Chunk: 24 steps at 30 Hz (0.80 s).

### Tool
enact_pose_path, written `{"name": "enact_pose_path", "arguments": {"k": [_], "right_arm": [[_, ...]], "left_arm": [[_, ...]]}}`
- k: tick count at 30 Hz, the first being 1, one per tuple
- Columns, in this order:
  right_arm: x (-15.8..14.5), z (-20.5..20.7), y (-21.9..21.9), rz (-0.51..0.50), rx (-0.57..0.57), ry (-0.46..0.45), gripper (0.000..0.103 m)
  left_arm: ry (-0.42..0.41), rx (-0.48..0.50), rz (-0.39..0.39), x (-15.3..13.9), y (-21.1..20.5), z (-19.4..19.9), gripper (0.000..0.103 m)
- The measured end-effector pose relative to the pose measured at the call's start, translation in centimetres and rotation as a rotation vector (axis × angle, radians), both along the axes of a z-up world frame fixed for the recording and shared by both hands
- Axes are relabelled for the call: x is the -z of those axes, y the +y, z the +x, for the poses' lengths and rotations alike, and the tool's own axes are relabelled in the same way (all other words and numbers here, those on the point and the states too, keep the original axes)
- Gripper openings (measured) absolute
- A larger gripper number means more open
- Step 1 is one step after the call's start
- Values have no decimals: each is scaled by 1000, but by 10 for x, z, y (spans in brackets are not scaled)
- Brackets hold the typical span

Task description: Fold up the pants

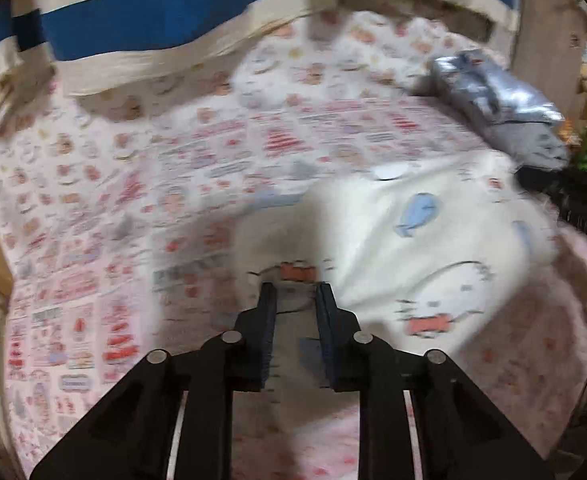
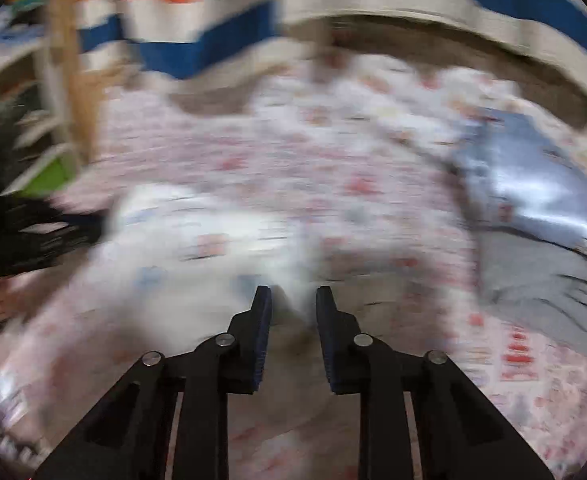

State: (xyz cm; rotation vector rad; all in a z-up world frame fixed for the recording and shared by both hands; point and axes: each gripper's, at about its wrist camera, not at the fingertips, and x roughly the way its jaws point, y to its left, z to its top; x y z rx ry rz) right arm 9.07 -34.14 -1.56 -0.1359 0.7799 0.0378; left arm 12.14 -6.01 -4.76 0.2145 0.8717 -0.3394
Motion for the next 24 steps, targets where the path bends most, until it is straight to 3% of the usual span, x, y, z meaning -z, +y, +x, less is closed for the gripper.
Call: {"name": "enact_pose_path", "arguments": {"k": [2,3,5,8,10,11,13,14,17,19,20,21,24], "right_arm": [[-4,0,-16,13,90,-68,20],[-7,-1,-24,51,92,-71,20],[-11,-5,-31,164,-3,-36,20],[-12,-18,-23,266,-179,46,24],[-11,-32,-17,281,-199,68,40],[-10,-43,-18,299,-209,59,60],[-8,-61,-19,321,-230,32,63],[-6,-68,-18,306,-243,34,60],[0,-71,-11,256,-277,55,38],[5,-67,-11,243,-275,69,30],[7,-64,-10,242,-265,72,10],[7,-69,-12,237,-246,62,3],[0,-76,-23,186,-153,-16,3]], "left_arm": [[-55,-65,42,-3,7,-1,20],[-68,-73,26,-7,13,-3,20],[-73,-55,-46,-15,26,-10,22],[-81,-24,-97,-24,33,-22,35],[-67,-1,-129,-23,37,-30,37],[-47,17,-149,-21,39,-35,37],[-16,43,-175,-16,40,-41,37],[-6,48,-178,-13,40,-44,37],[21,32,-165,-1,36,-43,36],[57,31,-176,6,34,-38,20],[74,30,-182,9,34,-37,5],[78,22,-183,11,35,-37,1],[57,-9,-173,5,45,-43,2]]}}
